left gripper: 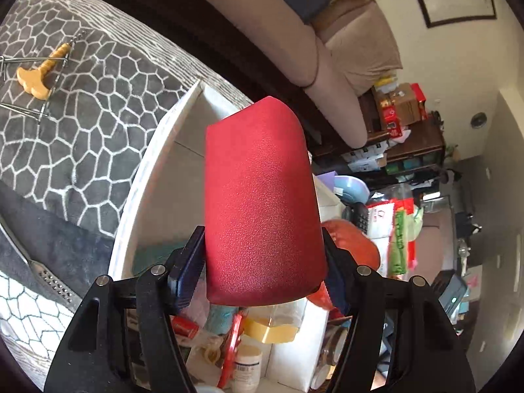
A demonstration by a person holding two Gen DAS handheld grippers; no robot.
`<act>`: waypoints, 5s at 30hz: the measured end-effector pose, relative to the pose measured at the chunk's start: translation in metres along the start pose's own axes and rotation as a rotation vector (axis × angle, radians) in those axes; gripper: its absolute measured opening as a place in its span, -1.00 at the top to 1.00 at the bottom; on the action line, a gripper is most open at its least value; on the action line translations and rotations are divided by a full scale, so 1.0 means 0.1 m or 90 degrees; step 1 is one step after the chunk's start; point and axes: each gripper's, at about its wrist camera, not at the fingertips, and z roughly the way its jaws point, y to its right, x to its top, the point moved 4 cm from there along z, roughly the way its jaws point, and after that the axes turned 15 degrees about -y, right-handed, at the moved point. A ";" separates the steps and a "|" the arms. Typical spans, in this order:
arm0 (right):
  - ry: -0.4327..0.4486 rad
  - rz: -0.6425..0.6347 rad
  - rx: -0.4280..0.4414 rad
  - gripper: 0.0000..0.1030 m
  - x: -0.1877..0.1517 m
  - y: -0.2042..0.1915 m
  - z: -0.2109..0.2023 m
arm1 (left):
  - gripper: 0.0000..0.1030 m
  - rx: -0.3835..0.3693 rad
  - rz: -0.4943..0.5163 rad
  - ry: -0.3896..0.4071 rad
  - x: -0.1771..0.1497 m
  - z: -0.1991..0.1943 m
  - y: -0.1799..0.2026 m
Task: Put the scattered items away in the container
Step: 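Lower the twine ball and red case into the white box, open both tools, then move the right tool toward the metal wire rack lying on the blanket, then close the right tool on the wire rack's frame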
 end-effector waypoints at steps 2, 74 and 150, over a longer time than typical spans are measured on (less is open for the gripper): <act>-0.025 -0.004 -0.051 0.55 0.20 0.10 0.21 | -0.20 0.016 0.002 0.000 0.07 0.19 0.05; -0.135 0.114 0.421 0.15 -0.12 -3.65 1.72 | -0.99 0.263 0.041 0.134 -1.43 -2.31 -2.95; -0.143 -0.207 0.248 0.73 -2.86 -3.42 0.85 | -1.00 0.461 0.146 0.055 -1.37 -2.18 -3.31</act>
